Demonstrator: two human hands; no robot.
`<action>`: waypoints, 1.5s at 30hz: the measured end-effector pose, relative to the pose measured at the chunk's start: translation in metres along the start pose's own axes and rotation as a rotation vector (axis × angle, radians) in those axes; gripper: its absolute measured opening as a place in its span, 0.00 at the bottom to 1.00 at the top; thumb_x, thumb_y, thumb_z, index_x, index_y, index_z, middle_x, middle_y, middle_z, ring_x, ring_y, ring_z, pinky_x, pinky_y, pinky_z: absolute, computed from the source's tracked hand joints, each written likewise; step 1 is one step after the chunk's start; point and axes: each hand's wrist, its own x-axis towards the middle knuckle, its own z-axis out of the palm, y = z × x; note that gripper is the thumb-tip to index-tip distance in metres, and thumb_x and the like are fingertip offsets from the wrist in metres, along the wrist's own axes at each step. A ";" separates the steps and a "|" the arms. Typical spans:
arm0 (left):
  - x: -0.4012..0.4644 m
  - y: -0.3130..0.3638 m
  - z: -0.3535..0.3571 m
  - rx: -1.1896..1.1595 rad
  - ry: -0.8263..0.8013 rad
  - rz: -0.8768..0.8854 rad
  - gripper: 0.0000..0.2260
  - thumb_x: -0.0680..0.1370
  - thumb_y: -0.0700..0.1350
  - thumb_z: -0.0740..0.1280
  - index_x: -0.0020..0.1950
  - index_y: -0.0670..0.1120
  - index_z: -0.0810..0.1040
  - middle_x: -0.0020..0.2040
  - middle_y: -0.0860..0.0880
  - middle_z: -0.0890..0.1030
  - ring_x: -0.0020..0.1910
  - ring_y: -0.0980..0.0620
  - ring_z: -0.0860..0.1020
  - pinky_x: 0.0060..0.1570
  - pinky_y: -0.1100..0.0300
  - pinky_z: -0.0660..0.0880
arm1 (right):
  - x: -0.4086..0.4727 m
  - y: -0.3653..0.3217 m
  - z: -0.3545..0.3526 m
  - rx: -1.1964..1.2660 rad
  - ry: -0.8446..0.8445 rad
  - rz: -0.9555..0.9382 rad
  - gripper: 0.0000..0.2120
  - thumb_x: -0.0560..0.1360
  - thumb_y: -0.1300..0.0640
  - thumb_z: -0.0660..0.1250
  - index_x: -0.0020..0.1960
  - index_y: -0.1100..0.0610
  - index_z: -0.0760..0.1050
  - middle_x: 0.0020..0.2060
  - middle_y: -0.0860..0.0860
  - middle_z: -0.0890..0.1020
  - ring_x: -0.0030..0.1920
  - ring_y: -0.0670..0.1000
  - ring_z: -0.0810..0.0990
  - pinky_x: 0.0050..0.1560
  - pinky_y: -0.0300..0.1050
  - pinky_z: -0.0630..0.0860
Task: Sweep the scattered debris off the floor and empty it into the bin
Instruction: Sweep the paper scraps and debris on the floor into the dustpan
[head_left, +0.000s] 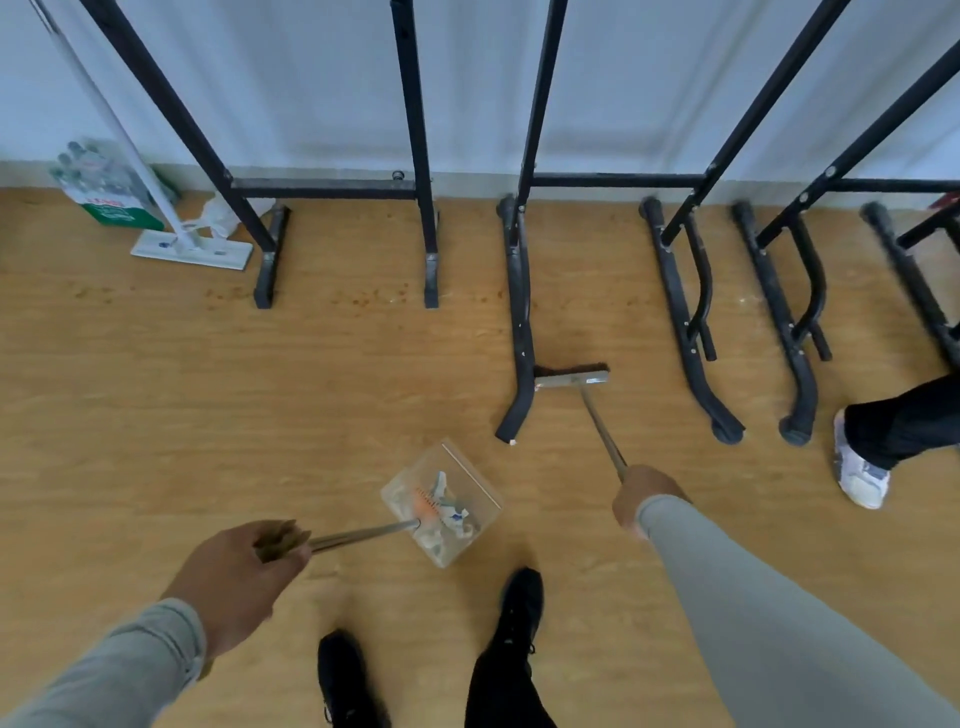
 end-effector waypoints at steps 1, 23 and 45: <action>0.001 0.003 0.004 0.017 -0.006 0.007 0.14 0.79 0.51 0.69 0.63 0.49 0.79 0.42 0.55 0.83 0.27 0.53 0.81 0.28 0.67 0.71 | -0.004 0.008 0.002 -0.076 0.006 0.003 0.21 0.78 0.66 0.59 0.70 0.59 0.74 0.41 0.53 0.80 0.40 0.54 0.83 0.30 0.43 0.76; 0.055 -0.083 -0.017 0.315 -0.081 0.175 0.17 0.80 0.54 0.65 0.68 0.51 0.77 0.49 0.53 0.82 0.40 0.54 0.79 0.41 0.60 0.74 | -0.146 0.037 0.052 0.688 -0.136 0.207 0.15 0.77 0.70 0.61 0.59 0.57 0.78 0.31 0.58 0.76 0.23 0.50 0.68 0.22 0.38 0.63; 0.095 -0.081 -0.003 0.332 -0.035 0.161 0.08 0.78 0.50 0.61 0.52 0.50 0.78 0.43 0.50 0.81 0.41 0.49 0.80 0.44 0.56 0.79 | -0.154 -0.034 0.017 0.744 -0.036 0.072 0.13 0.78 0.69 0.63 0.58 0.59 0.80 0.31 0.58 0.77 0.22 0.48 0.69 0.20 0.36 0.63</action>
